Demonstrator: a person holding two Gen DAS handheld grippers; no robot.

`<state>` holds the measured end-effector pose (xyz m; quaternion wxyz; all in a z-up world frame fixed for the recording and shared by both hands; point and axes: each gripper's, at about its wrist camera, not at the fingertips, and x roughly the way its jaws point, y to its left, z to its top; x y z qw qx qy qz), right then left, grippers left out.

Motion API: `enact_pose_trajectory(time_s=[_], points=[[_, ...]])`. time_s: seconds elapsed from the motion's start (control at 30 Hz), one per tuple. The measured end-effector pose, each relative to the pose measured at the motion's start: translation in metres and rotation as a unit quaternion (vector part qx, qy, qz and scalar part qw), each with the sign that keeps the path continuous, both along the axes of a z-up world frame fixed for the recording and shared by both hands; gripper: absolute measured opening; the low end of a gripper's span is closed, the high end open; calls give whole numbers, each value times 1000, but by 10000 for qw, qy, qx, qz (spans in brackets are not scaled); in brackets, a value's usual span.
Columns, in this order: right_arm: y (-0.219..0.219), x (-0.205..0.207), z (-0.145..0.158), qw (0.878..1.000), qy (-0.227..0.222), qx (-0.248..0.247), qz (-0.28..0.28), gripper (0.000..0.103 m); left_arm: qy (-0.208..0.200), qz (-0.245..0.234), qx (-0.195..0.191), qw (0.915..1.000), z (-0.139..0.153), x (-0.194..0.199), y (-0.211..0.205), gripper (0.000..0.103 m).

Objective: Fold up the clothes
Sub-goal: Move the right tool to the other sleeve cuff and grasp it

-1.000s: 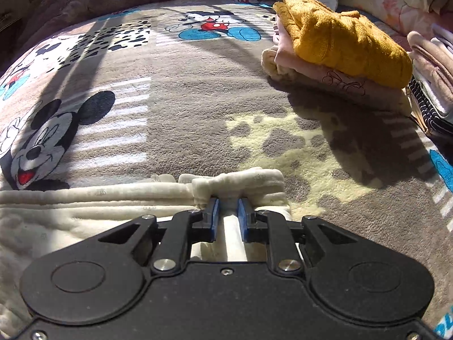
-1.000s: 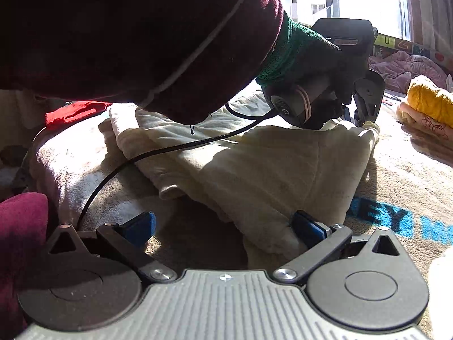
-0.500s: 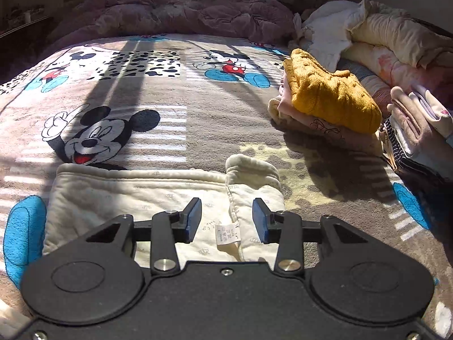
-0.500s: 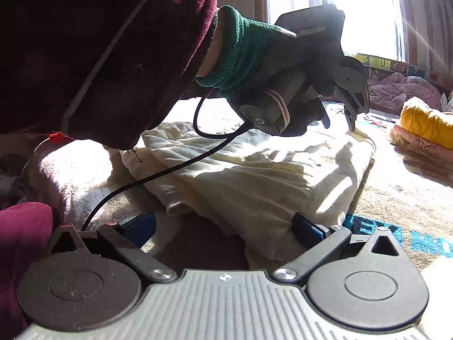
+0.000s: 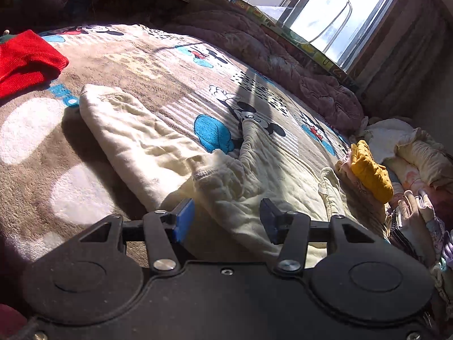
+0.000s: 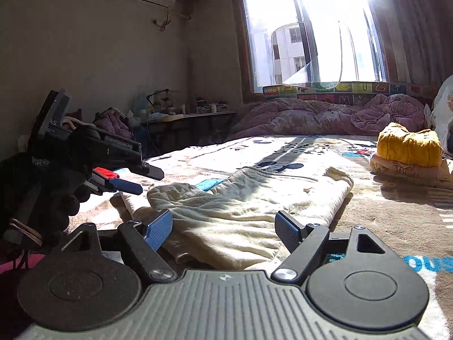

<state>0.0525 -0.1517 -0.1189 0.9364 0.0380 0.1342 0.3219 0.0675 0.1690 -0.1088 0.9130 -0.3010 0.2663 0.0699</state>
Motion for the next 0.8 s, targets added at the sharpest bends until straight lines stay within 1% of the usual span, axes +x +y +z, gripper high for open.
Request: enact_pose_trajectory(time_s=[0.03,0.13,0.17,0.2,0.23,0.27,0.3,0.33,0.4,0.47,0.5,0.53,0.6,0.73,0.77,0.8], points=[[-4,6,0,9999,51,68,-63,69,2,3,-96,10000,-3,-3,2,50],[-12,26,-2,9994,165,241,-192,66,-118,-55,-277,9995,-7,-8,5,50],[-13,33,-2,9992,193,291,-218,62,-213,-64,-313,9993,-6,-7,6,50],[-14,39,-3,9989,225,333,-235,60,-280,-53,-354,9990,-7,-4,8,50],[-14,47,-5,9987,285,370,-221,57,-300,-26,-388,9988,-8,0,10,50],[-14,57,-7,9983,361,406,-190,50,-300,8,-416,9987,-10,7,12,50],[-14,65,-9,9979,432,437,-181,47,-299,40,-447,9985,-12,14,14,49],[-14,72,-12,9975,500,465,-185,46,-312,53,-469,9984,-13,21,15,49],[-14,86,-16,9964,636,521,-194,46,-331,5,-388,9987,-14,35,14,49],[-13,100,-20,9951,772,577,-202,46,-225,-22,-171,9996,-14,49,12,37],[-15,108,-22,9938,862,671,-202,46,-154,-59,-53,9998,-14,55,11,25],[-19,115,-24,9919,965,806,-198,46,-158,-130,61,9998,-12,59,9,15],[-26,130,-28,9871,1171,1076,-191,46,-292,-343,276,9986,-2,61,3,9],[-39,159,-34,9731,1552,1699,-68,46,-692,-722,404,9942,31,69,-17,8],[-42,166,-36,9687,1641,1861,-48,46,-781,-819,492,9924,40,74,-25,8],[-47,174,-39,9609,1796,2106,-35,46,-862,-920,617,9901,49,80,-35,7]])
